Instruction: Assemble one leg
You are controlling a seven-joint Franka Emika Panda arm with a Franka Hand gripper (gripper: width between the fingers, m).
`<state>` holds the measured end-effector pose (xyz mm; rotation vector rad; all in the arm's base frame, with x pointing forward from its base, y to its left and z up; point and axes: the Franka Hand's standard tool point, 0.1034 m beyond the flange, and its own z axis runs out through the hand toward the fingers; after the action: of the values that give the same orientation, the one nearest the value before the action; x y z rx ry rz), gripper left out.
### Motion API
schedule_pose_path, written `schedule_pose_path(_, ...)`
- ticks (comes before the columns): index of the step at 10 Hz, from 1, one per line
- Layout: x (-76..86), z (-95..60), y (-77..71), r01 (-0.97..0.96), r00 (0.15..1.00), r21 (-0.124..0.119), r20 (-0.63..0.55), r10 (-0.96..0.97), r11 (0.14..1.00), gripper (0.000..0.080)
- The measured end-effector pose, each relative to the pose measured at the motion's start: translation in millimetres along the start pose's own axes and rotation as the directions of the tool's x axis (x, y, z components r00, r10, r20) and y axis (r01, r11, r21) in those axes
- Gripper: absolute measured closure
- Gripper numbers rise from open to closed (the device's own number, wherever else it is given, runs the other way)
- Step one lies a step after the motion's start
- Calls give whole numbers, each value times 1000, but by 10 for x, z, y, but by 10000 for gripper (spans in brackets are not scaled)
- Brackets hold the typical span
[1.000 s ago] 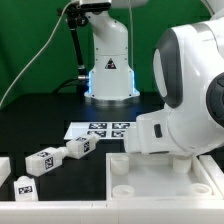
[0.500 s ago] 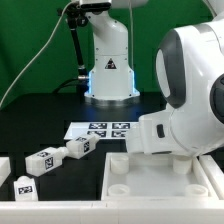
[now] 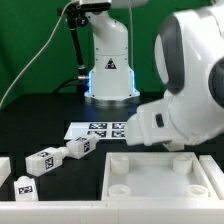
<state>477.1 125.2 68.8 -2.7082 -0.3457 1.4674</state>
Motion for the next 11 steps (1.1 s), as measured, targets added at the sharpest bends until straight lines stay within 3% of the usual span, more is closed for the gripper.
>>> schedule_pose_path(1,-210,-141,10,4,1000,16,18,-4,1000,519)
schedule_pose_path(2,-254,-273,32,21,999,14,-27,-20,1000,519)
schedule_pose_path(3,-179,-372,49,23,991,8,-131,-21,1000,519)
schedule_pose_path(5,-182,-360,55,14,970,-7,-244,-15,1000,518)
schedule_pose_path(7,-141,-469,93,8,915,-23,-402,-16,1000,518)
schedule_pose_path(8,-209,-596,154,51,903,-29,-425,-59,998,518)
schedule_pose_path(10,-360,-1007,178,35,832,-48,-552,-56,998,518)
schedule_pose_path(11,-403,-1091,166,28,801,-57,-596,-56,998,518)
